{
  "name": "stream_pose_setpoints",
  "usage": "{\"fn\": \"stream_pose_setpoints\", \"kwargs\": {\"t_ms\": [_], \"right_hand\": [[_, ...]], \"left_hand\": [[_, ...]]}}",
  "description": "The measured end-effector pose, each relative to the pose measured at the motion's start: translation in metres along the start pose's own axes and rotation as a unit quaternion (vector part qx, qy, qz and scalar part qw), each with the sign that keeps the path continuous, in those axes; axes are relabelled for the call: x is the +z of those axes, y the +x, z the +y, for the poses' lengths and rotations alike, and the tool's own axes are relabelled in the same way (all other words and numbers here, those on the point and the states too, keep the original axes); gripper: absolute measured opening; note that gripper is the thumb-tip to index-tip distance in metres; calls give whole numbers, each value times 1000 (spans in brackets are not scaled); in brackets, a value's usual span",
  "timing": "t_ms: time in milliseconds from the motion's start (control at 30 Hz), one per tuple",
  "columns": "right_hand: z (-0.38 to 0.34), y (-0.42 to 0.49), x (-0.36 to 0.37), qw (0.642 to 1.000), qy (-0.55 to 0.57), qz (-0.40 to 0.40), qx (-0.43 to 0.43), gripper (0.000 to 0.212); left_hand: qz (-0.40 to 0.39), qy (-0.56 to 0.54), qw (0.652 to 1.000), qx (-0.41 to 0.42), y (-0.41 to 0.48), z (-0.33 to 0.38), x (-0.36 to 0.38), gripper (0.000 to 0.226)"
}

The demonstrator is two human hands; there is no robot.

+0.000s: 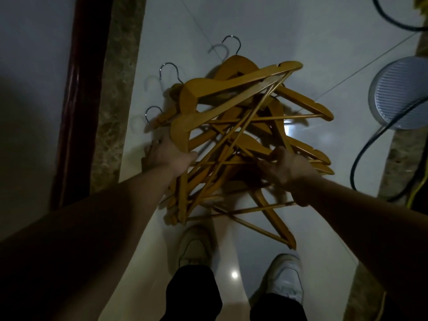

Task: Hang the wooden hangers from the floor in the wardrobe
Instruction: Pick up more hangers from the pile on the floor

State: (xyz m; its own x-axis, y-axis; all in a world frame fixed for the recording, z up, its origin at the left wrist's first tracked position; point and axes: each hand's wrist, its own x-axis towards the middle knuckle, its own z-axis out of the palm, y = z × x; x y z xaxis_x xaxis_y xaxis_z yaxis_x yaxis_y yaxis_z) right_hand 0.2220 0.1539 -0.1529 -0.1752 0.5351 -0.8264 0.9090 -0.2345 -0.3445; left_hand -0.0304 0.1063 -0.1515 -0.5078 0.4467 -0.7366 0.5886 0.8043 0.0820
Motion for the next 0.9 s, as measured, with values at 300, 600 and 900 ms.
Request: {"fn": "stream_pose_setpoints", "kwargs": {"t_ms": [300, 600, 900], "right_hand": [[29, 23, 18, 997, -56, 5, -61, 37], [23, 11, 4, 998, -51, -3, -31, 33], [-26, -35, -11, 993, 35, 93, -58, 40]], "left_hand": [[-34, -321, 936, -140, 37, 8, 23, 74], [-64, -400, 909, -95, 26, 6, 8, 10], [1, -375, 926, -49, -29, 13, -27, 16]]}}
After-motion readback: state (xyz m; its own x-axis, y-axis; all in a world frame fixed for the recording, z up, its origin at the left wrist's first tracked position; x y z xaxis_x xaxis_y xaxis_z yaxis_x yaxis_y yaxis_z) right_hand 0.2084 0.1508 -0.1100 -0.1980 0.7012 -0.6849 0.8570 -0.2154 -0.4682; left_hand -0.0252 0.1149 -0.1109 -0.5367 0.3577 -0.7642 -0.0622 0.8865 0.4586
